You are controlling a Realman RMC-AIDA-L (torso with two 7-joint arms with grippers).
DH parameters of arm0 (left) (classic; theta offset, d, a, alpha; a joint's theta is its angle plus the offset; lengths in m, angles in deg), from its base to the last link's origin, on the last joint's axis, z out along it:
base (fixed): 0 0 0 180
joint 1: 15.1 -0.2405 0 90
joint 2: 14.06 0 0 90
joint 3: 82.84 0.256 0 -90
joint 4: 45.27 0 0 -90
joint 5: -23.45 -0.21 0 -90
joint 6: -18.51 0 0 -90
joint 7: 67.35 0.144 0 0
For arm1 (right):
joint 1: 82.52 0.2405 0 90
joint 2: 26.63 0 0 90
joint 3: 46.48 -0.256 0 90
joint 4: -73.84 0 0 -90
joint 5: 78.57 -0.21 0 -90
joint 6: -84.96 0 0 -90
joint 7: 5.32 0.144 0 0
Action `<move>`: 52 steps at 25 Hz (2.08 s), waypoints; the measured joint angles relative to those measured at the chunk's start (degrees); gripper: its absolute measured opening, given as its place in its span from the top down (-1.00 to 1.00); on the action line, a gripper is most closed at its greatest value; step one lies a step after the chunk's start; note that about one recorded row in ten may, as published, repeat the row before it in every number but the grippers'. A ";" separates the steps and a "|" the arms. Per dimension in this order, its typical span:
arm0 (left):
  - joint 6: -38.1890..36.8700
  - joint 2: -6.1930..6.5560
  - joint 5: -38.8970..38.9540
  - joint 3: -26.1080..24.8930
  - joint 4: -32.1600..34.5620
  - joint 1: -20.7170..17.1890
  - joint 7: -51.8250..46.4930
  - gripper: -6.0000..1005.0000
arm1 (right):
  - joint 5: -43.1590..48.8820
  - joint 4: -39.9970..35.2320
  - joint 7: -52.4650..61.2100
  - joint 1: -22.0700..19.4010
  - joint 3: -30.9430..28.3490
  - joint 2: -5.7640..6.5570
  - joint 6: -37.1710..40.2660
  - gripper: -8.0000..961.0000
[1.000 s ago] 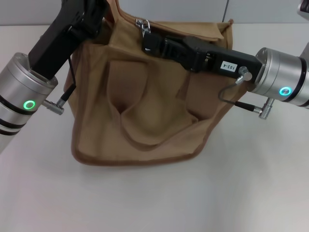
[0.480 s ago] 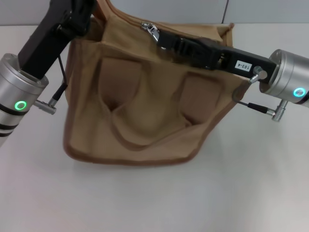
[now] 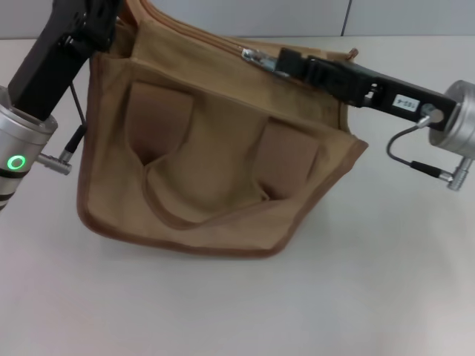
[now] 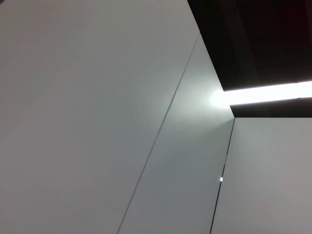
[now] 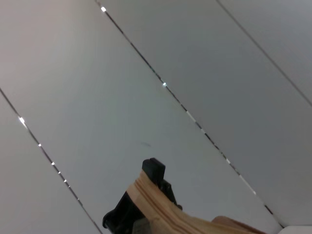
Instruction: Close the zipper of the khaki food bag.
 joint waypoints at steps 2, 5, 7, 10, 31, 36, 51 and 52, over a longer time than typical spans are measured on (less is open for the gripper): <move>-0.02 0.04 0.00 -0.80 0.28 -0.63 -0.01 0.85 | 0.00 0.00 0.25 -1.09 -1.00 0.74 0.32 0.99; -0.02 0.04 0.01 -1.34 0.63 -1.04 -0.01 0.85 | 0.00 -0.01 0.33 -1.84 -1.48 1.21 0.36 0.99; -0.02 0.04 0.03 -1.78 0.96 -1.53 -0.01 0.84 | 0.00 -0.01 0.38 -2.55 -2.05 1.56 0.37 0.99; -0.01 0.10 0.03 -2.32 1.28 -2.15 -0.06 0.84 | 0.00 -0.01 0.39 -3.40 -2.75 1.83 0.38 0.99; 1.70 -0.12 -0.01 -3.96 2.24 -4.55 1.12 0.83 | -0.39 0.15 -4.09 -4.94 -4.75 0.73 3.45 0.97; 5.27 0.09 -0.19 -3.67 3.66 -5.71 1.77 0.83 | -0.39 0.37 -13.57 -6.07 -6.70 -0.76 5.71 0.80; 4.38 0.48 -0.75 -0.24 15.58 -15.42 1.30 0.01 | -0.26 3.67 -28.71 -8.41 -7.03 -2.02 9.10 -0.09; 3.95 0.48 -0.82 1.23 16.70 -16.56 1.95 -0.06 | -0.23 3.77 -31.28 -8.91 -6.96 -2.11 9.93 -0.17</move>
